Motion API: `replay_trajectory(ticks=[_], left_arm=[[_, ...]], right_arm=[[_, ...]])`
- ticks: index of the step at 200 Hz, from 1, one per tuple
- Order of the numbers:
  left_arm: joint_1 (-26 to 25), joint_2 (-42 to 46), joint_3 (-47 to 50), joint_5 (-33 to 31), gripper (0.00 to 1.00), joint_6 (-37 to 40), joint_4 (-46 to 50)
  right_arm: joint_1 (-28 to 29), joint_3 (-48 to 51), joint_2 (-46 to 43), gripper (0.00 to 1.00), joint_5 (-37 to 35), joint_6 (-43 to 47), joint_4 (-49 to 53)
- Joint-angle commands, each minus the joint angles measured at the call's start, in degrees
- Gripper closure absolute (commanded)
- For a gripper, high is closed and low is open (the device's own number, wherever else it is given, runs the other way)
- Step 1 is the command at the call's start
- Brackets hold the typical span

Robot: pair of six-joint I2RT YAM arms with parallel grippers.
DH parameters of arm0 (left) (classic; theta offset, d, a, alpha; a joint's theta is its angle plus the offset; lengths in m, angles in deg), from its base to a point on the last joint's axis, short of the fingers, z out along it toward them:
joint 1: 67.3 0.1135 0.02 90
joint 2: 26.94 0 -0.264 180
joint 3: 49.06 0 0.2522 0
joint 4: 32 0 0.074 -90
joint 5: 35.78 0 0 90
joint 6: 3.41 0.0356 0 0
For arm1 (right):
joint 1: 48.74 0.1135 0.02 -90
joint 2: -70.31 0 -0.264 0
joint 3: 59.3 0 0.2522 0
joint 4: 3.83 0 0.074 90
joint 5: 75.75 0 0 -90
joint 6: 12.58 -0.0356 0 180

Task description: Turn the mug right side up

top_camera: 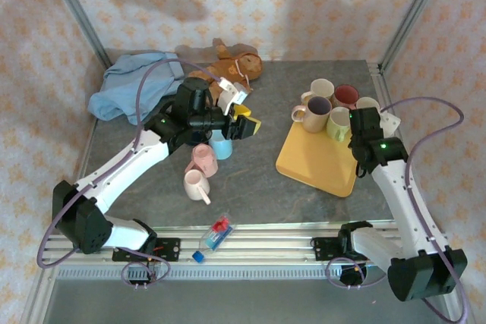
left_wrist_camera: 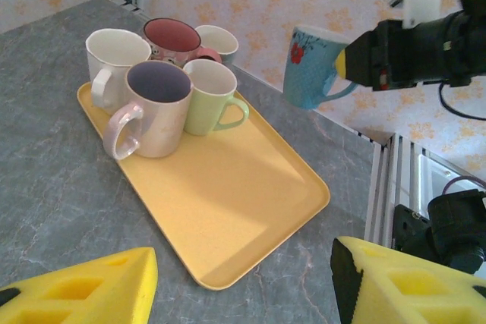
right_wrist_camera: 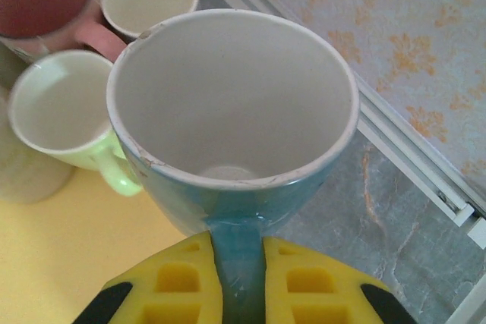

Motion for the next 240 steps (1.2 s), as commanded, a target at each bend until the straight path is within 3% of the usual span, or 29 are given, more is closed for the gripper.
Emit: replay_trajectory(ticks=[1, 46, 119, 240], left_arm=[[-0.4, 0.4, 0.7, -1.0, 0.37, -0.4, -4.8], [-0.4, -1.2, 0.5, -1.2, 0.37, -1.5, -5.4], [-1.2, -0.9, 3.4, -3.0, 0.37, -3.9, -9.2], [-1.2, -0.5, 4.2, -4.7, 0.37, -3.4, -9.5]], right_arm=[[-1.6, 2.5, 0.2, 1.00, 0.5, 4.3, -8.1], [-4.0, 7.8, 2.0, 1.00, 6.9, 9.8, -18.2], [-5.3, 9.7, 9.7, 1.00, 6.0, 14.1, -25.4], [-6.7, 16.5, 13.8, 1.00, 4.7, 20.4, -39.8]])
